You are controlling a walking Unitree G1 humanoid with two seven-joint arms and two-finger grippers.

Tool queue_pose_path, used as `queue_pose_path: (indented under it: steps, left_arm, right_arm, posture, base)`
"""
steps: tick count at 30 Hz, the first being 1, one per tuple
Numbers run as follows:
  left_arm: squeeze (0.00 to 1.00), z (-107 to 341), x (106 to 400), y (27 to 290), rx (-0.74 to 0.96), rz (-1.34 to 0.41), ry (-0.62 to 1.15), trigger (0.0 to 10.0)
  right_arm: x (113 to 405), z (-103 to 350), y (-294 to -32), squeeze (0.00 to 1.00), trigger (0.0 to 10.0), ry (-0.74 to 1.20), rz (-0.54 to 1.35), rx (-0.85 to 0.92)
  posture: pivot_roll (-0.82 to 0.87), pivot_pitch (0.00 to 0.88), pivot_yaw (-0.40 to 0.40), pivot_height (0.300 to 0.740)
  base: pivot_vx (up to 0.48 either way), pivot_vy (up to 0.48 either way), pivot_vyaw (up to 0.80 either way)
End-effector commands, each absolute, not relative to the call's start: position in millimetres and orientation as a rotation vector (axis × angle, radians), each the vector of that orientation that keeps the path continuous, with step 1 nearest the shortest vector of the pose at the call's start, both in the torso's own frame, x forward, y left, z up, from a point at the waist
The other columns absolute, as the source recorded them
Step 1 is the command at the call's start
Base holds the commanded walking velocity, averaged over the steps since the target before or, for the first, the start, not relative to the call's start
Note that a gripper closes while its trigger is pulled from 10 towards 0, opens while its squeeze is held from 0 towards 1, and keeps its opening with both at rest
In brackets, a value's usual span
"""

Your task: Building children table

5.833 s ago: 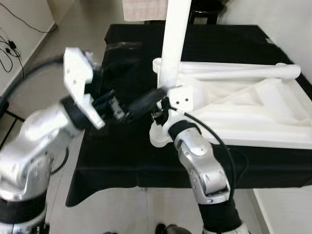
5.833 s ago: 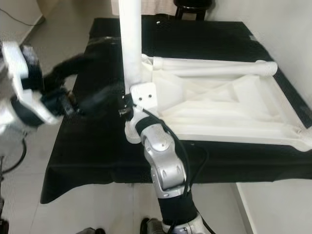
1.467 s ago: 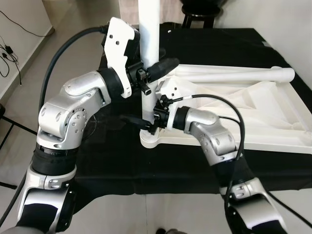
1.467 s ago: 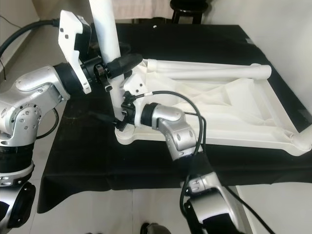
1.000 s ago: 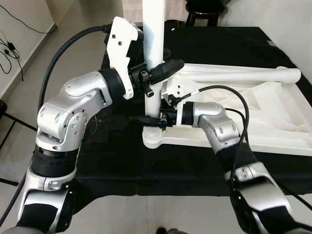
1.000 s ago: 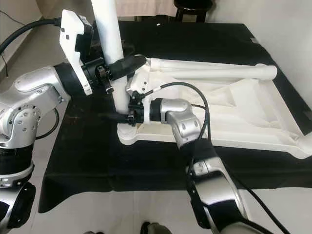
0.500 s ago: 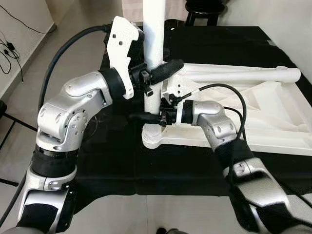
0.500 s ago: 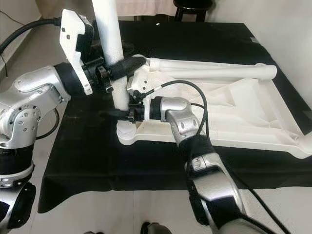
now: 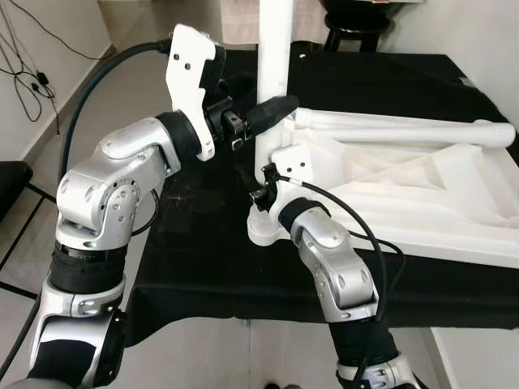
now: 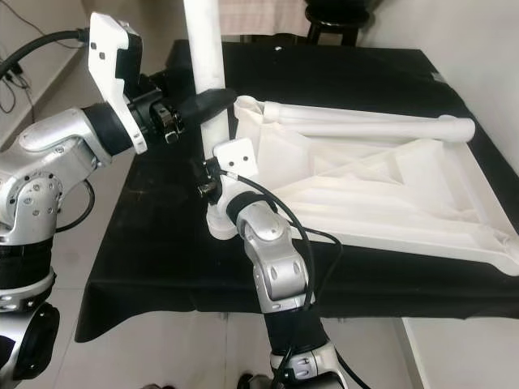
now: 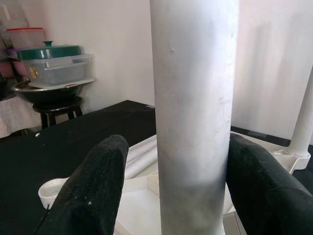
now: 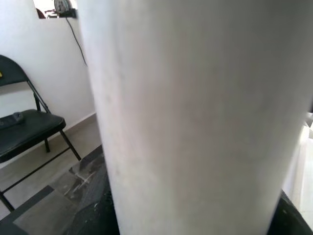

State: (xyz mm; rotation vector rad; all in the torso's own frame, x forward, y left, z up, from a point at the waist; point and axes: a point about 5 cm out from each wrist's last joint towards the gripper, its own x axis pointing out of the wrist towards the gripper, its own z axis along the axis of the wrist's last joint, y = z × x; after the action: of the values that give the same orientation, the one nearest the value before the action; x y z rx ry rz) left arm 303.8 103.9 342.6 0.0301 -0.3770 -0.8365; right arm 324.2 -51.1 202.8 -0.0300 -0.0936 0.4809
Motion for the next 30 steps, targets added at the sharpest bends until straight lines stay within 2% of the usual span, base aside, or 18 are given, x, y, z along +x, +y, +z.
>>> queue_pose_path:
  steps: [1,8,9,12,13,16,17,20,22,27,28,29,30]
  left_arm:
    - [0.00,344,304,119,0.025,-0.756,-0.389,10.0]
    - [0.00,349,301,130,0.004,-0.702,-0.427,10.0]
    - [0.00,348,300,132,0.006,-0.700,-0.424,10.0]
    - [0.00,348,300,134,0.006,-0.698,-0.423,10.0]
    - [0.00,347,299,135,0.009,-0.698,-0.417,10.0]
    - [0.00,345,299,135,0.017,-0.706,-0.406,10.0]
    - [0.00,343,298,134,0.020,-0.722,-0.397,10.0]
    - [0.00,341,296,132,0.021,-0.740,-0.390,10.0]
    - [0.00,338,294,130,0.025,-0.760,-0.381,10.0]
    - [0.00,336,293,129,0.026,-0.763,-0.377,10.0]
    - [0.00,336,293,129,0.026,-0.762,-0.375,10.0]
    - [0.00,336,293,129,0.028,-0.762,-0.375,10.0]
    - [0.00,336,293,129,0.028,-0.763,-0.374,10.0]
  right_arm:
    - [323,162,-46,0.00,0.0,0.098,0.438,0.056]
    - [318,170,-41,0.00,0.0,0.107,0.395,0.091]
    - [317,172,-40,0.00,4.7,0.107,0.393,0.107]
    - [317,174,-40,0.00,4.7,0.106,0.393,0.117]
    - [317,177,-39,0.00,10.0,0.097,0.410,0.126]
    - [318,182,-38,0.00,10.0,0.073,0.452,0.159]
    - [319,190,-37,1.00,10.0,0.027,0.531,0.186]
    - [323,200,-39,1.00,10.0,-0.024,0.619,0.216]
    - [332,214,-51,1.00,10.0,-0.095,0.714,0.234]
    - [338,222,-59,1.00,10.0,-0.130,0.741,0.229]
    - [338,222,-60,1.00,7.0,-0.133,0.742,0.226]
    - [337,222,-59,1.00,0.0,-0.135,0.751,0.210]
    - [336,221,-58,1.00,0.0,-0.136,0.757,0.198]
  posture:
    - [-0.18,0.166,-0.075,0.740]
    - [-0.17,0.160,-0.085,0.740]
    - [-0.17,0.160,-0.085,0.740]
    - [-0.17,0.160,-0.085,0.740]
    - [-0.17,0.160,-0.085,0.740]
    - [-0.18,0.155,-0.083,0.740]
    - [-0.17,0.154,-0.081,0.740]
    - [-0.17,0.153,-0.080,0.740]
    - [-0.17,0.148,-0.083,0.740]
    - [-0.16,0.148,-0.083,0.740]
    - [-0.16,0.148,-0.080,0.740]
    - [-0.16,0.147,-0.078,0.740]
    - [-0.16,0.147,-0.078,0.740]
  base:
    - [0.000,0.000,0.00]
    - [0.000,0.000,0.00]
    - [0.000,0.000,0.00]
    - [0.000,0.000,0.00]
    - [0.000,0.000,0.00]
    - [0.000,0.000,0.00]
    - [0.000,0.000,0.00]
    - [0.000,0.000,0.00]
    - [0.000,0.000,0.00]
    - [0.000,0.000,0.00]
    - [0.000,0.000,0.00]
    - [0.000,0.000,0.00]
    - [0.000,0.000,0.00]
